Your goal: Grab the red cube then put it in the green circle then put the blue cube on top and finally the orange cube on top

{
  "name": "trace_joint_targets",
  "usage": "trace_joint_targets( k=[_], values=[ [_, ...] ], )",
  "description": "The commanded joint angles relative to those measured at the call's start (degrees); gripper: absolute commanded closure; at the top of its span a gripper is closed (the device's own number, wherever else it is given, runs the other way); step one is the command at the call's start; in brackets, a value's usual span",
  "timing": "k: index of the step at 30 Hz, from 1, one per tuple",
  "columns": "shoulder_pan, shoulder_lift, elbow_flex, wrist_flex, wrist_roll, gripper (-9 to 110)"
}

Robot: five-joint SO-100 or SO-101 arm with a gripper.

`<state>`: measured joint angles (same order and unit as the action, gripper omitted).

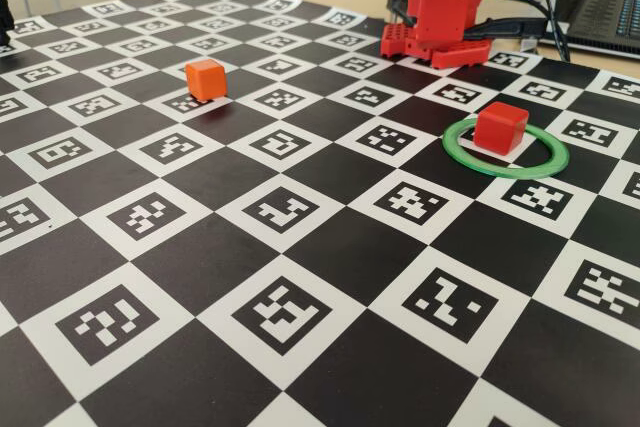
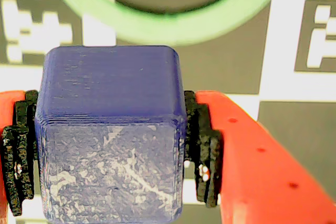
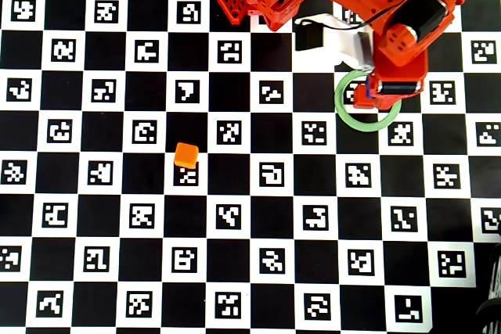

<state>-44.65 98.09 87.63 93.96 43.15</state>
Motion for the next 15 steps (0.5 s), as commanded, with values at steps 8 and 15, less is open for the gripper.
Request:
trace_joint_targets(
  k=[8, 15],
  values=[
    [0.2, 0.0, 5.6, -7.8, 0.3, 96],
    [0.8, 0.4, 10.9, -10.5, 0.9, 97]
  ],
)
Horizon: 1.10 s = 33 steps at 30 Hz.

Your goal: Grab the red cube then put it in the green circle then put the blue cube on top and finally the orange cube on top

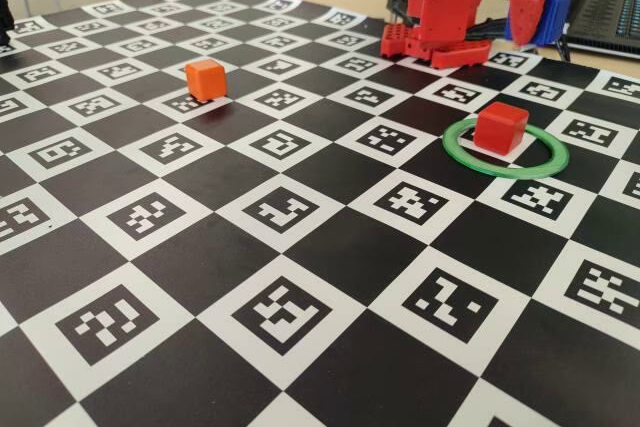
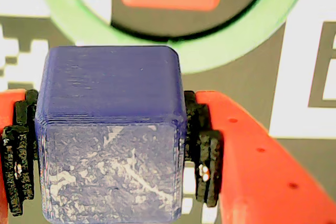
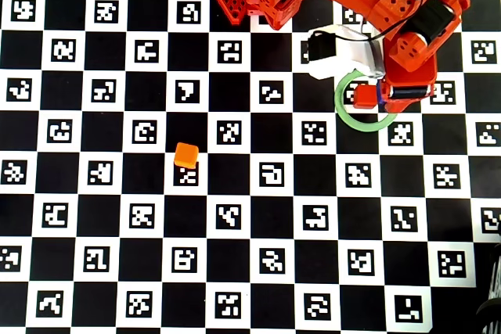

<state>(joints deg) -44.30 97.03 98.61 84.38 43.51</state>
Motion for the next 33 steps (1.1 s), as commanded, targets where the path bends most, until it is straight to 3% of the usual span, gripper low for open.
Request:
trace_joint_targets(
  k=[1, 33],
  values=[
    [0.4, 1.5, 0.8, -1.7, 0.6, 97],
    [-0.1, 3.0, 11.4, -10.0, 1.0, 97]
  ],
)
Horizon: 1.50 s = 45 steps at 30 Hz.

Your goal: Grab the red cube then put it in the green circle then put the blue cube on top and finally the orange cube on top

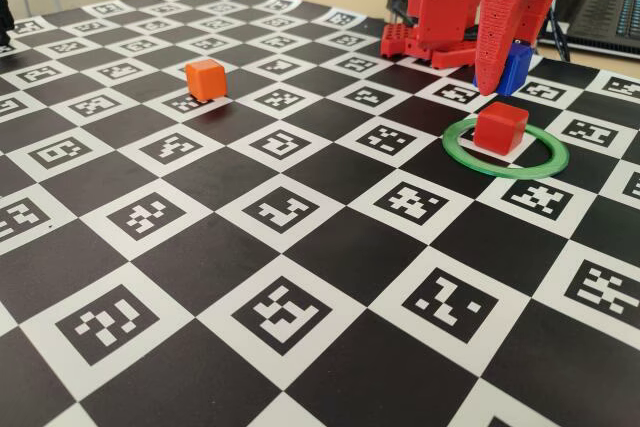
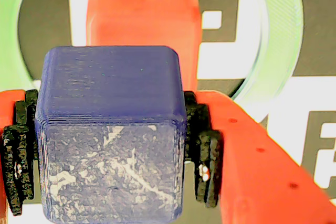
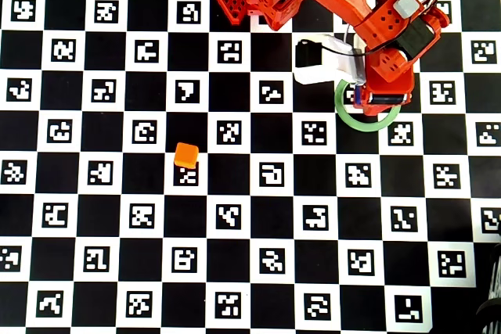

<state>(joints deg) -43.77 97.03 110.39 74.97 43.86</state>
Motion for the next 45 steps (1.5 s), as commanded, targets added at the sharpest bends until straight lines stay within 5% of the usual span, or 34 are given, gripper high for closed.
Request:
trace_joint_targets(
  k=[1, 45],
  values=[
    [-0.8, 3.0, -0.1, -1.1, 0.8, 97],
    [-3.0, 5.2, 4.0, -6.1, 4.0, 97]
  ],
)
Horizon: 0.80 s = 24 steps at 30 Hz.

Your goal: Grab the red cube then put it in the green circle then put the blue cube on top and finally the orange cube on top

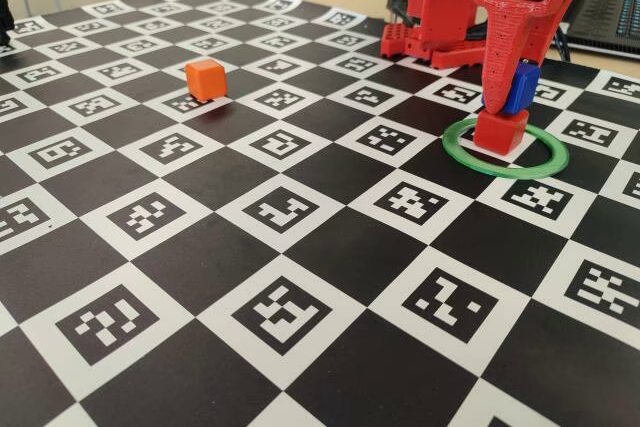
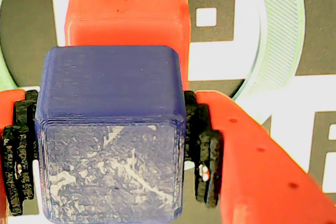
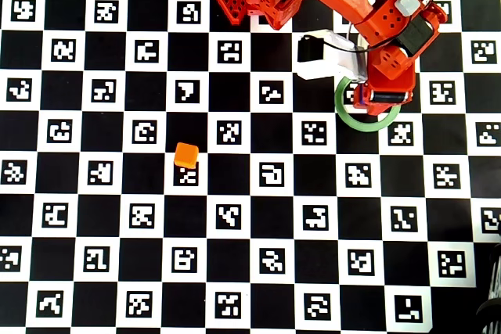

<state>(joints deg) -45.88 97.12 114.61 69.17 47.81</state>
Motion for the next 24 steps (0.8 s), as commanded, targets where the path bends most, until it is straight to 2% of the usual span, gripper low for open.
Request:
trace_joint_targets(
  k=[1, 24],
  values=[
    [-1.0, 5.1, -0.1, -0.4, 0.1, 97],
    [-0.9, 4.1, 1.2, -1.4, -0.8, 97]
  ],
)
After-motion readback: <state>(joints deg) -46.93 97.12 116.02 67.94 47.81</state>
